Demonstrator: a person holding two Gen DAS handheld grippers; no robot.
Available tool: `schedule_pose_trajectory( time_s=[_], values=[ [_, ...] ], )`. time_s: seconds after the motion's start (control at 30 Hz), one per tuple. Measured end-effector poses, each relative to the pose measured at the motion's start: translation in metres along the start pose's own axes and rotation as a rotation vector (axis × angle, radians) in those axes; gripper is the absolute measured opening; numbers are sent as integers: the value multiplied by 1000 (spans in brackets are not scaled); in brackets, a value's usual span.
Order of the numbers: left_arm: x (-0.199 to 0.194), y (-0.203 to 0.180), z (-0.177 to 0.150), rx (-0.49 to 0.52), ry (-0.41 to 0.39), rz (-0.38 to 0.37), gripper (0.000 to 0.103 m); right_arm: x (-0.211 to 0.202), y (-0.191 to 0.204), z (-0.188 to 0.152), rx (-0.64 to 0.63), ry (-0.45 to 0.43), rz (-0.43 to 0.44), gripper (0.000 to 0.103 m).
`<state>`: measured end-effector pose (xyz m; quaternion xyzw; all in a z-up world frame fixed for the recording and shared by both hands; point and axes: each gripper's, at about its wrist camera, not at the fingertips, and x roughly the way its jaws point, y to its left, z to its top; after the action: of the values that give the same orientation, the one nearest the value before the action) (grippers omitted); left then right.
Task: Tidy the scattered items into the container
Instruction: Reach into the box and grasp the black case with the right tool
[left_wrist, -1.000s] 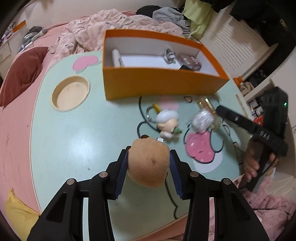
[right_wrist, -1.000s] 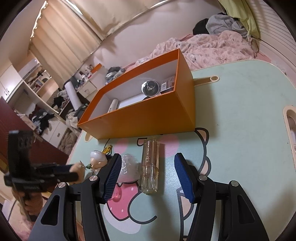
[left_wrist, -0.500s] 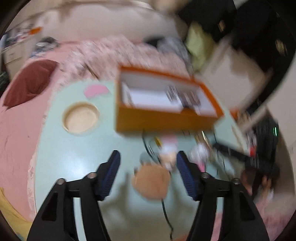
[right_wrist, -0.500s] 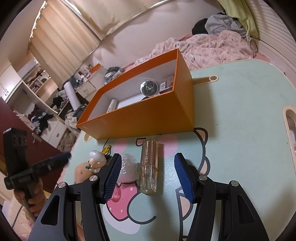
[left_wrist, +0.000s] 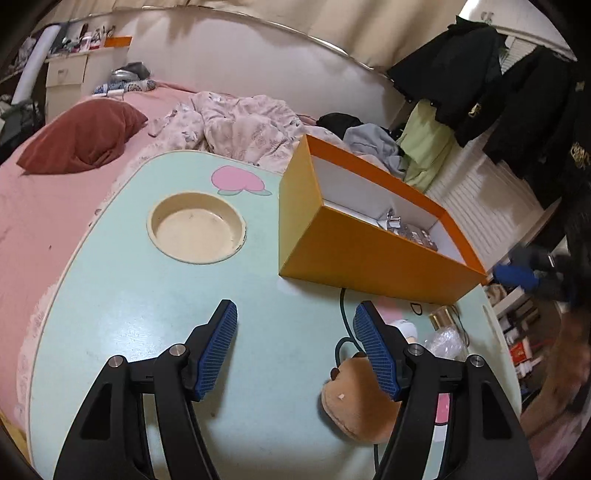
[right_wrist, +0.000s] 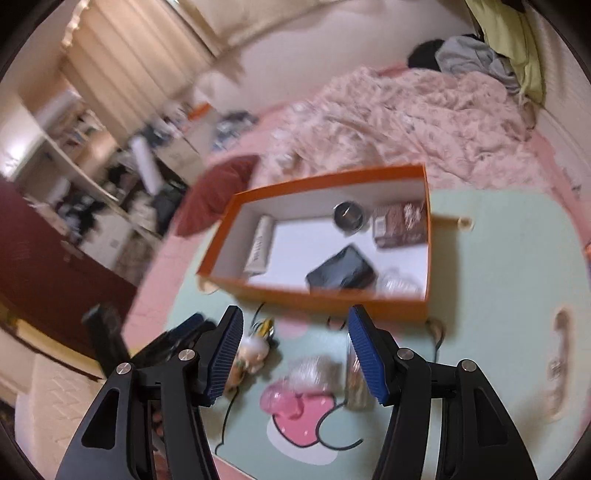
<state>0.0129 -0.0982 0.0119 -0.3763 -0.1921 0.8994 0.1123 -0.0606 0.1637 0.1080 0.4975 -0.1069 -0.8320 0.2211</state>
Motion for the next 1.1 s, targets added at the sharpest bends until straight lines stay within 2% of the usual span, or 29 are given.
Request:
schedule_pose_trajectory(
  time_s=[0.13,0.23,0.33,0.47,0.57,0.63,0.67,0.77,0.97,1.1],
  values=[
    [-6,3,-2,-8,-29,-34,67,45,11,43,-52,159,-210,63],
    [-7,8,-2,-27,-22,-50,67,85,8,56,-101,296,-291,63],
    [-4,11,-2,-48,-4,-68,67,112,-3,55,-68,412,-278,63],
    [-4,13,-2,-58,-5,-82,67,124,-4,56,-69,467,-289,70],
    [-4,12,-2,-55,3,-90,67,137,4,54,-120,539,-274,71],
    [-5,11,-3,-54,-2,-88,67,150,3,51,-89,593,-267,71],
    [-5,11,-3,-54,-2,-88,67,152,2,52,-81,590,-273,70],
    [-5,12,-3,-60,-4,-89,67,151,4,58,-83,521,-341,49],
    [-5,13,-3,-69,6,-95,67,149,3,65,-81,479,-331,49],
    [-5,13,-3,-71,4,-95,67,152,10,65,-125,455,-365,39]
  ],
)
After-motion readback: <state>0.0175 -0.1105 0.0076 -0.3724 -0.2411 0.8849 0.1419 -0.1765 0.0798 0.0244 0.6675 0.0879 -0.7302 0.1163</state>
